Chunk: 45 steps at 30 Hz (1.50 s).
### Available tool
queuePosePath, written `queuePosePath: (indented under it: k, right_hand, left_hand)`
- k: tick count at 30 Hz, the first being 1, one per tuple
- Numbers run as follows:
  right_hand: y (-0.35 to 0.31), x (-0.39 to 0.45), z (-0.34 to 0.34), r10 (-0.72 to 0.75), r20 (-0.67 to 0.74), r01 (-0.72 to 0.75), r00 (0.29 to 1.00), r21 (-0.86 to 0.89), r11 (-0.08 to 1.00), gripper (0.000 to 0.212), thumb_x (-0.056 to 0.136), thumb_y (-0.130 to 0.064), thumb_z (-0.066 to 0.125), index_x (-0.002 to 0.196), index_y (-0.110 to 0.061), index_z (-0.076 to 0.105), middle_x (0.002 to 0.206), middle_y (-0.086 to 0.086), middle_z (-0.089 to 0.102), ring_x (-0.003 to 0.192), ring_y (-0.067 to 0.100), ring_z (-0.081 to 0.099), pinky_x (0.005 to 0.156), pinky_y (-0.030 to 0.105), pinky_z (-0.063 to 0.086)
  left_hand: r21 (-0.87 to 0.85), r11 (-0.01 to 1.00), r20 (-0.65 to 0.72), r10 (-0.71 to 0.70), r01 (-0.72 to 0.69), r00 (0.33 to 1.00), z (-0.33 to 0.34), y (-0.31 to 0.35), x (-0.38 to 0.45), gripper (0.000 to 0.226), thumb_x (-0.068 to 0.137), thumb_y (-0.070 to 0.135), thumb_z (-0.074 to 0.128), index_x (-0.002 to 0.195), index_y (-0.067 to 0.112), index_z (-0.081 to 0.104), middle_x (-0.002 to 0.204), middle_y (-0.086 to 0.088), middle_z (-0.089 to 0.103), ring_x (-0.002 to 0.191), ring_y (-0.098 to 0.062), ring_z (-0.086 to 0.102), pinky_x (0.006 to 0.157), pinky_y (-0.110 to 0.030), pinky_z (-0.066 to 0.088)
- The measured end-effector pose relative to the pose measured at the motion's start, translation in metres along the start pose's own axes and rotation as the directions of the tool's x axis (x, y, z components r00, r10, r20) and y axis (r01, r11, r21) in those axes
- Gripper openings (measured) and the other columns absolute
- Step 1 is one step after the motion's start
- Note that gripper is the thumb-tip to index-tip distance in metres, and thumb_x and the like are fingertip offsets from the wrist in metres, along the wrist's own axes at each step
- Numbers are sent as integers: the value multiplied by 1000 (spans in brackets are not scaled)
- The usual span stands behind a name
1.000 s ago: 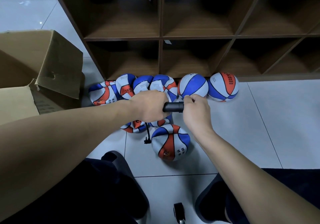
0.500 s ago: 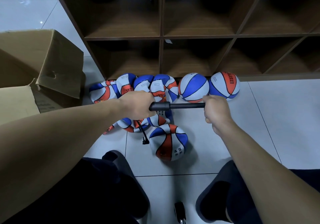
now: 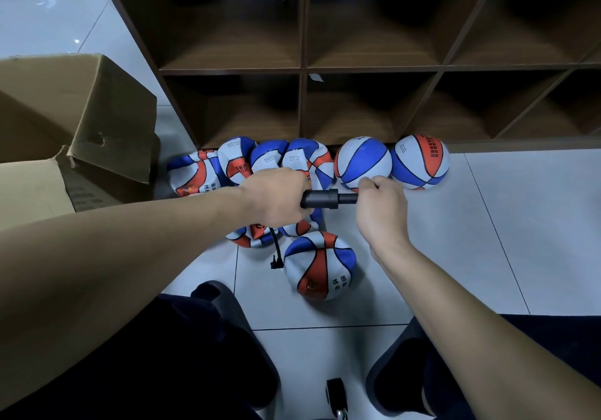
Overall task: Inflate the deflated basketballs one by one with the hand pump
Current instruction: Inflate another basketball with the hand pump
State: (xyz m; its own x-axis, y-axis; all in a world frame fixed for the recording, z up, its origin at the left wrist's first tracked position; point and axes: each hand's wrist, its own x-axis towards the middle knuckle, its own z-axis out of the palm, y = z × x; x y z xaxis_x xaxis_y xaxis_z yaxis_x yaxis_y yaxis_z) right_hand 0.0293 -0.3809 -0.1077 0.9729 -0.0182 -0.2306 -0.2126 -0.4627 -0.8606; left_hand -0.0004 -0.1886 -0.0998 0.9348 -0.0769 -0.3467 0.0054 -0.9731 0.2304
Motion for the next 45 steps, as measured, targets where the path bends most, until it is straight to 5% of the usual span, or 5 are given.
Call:
queuePosePath:
  k: [9,18,30,37,45]
  right_hand:
    - [4,-14,14,-48,102,56,994,-79,995,39,110,-21,46,72,-16,44,70,-1,49,61,14,46,47,18,36]
    - [4,17,-4,-31,125,41,992,-80,996,41,104,-21,52,66,-17,37,63,-1,37,62,21,35,57,33,28]
    - [25,41,-40,-112,90,116,990,-44,992,37,104,-25,52,81,3,42,69,6,35,66,20,34,61,37,29]
    - [10,20,-16,-126,-9,126,992,-39,991,34,100,-16,50,69,-13,34,64,1,31,63,20,28,60,38,25]
    - [3,3,-2,-126,9,126,992,-43,991,36,105,-20,49,72,-10,42,66,4,41,62,19,36,58,38,30]
  left_hand:
    - [32,998,24,54,-55,998,10,-2,3,26,97,45,63,80,25,66,68,2,67,63,-21,66,57,-36,56]
    - [-38,998,4,55,-55,998,8,-4,6,26,97,47,66,82,26,65,71,2,66,66,-21,65,57,-33,46]
    - [-62,998,108,11,-4,994,6,-33,0,22,99,42,69,85,26,65,74,-2,69,68,-25,68,67,-46,60]
    - [-30,999,17,24,-24,1000,5,-23,-2,26,102,40,63,80,26,62,67,2,62,60,-18,58,59,-37,51]
    - [-33,999,-34,32,-33,999,3,-1,-2,21,99,37,63,81,26,64,69,2,65,65,-21,64,54,-30,43]
